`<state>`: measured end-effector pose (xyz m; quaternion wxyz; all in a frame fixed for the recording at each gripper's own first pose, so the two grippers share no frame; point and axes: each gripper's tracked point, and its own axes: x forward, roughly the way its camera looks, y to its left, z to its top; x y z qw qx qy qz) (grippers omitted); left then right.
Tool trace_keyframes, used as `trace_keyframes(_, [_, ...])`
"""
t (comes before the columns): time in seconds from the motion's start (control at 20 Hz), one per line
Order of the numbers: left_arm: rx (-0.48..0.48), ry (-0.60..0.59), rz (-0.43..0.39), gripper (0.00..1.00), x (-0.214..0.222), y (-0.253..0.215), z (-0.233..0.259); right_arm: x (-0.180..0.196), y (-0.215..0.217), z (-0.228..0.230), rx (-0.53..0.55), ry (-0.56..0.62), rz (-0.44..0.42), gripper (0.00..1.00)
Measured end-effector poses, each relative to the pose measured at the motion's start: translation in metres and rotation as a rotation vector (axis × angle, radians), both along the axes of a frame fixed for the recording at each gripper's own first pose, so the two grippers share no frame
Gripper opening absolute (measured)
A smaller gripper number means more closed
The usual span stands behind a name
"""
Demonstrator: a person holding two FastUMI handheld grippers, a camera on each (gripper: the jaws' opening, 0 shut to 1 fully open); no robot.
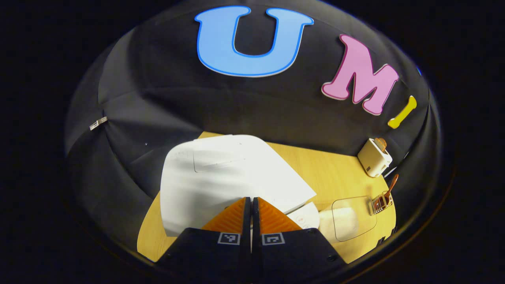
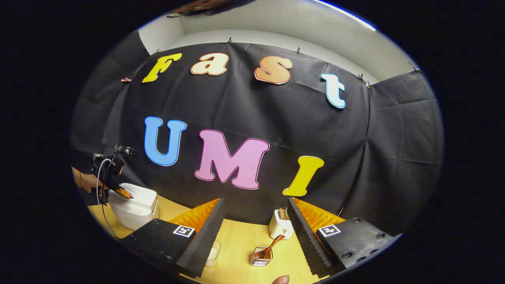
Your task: Close the left gripper, press the button to open the rice cooker; take a wooden spoon from the chopstick holder with the right hand, scoop a spoonful of rice and pour it into the rice cooker, then put the wooden spoon back into the chopstick holder.
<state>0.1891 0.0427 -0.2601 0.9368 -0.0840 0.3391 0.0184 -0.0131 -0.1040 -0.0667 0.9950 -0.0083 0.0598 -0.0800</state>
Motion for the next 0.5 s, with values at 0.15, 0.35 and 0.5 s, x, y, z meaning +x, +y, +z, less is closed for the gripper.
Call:
trace_keyframes(0.15, [-0.035, -0.080, 0.024, 0.06, 0.014, 0.011, 0.037, -0.001, -0.001, -0.002, 0.006, -0.001, -0.001, 0.97])
trace_keyframes(0.35, [-0.010, -0.158, 0.044, 0.06, 0.038, 0.026, 0.074, -0.001, -0.001, -0.002, 0.007, -0.002, 0.002, 0.97])
trace_keyframes(0.5, [0.035, -0.229, 0.054, 0.06, 0.057, 0.036, 0.097, -0.003, -0.001, -0.007, 0.009, 0.007, 0.008, 0.97])
